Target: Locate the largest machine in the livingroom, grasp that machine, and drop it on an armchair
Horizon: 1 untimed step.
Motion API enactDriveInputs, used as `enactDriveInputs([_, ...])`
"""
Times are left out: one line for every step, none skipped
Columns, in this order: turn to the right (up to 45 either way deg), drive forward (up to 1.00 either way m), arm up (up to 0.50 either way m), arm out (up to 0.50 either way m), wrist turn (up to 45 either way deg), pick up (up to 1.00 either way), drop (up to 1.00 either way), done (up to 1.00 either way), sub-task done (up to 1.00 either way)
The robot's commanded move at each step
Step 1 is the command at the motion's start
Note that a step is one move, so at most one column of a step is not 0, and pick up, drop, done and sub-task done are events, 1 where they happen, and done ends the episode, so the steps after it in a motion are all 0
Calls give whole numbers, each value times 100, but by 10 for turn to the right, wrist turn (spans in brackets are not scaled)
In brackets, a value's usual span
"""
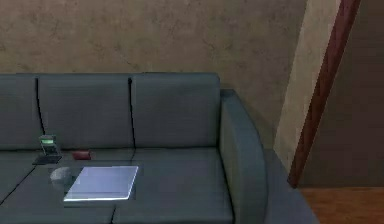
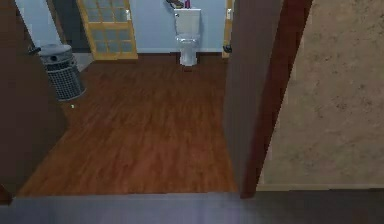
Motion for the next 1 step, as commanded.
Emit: enactDriveInputs([-450, 0, 0, 0, 0, 0, 0, 0, 0])
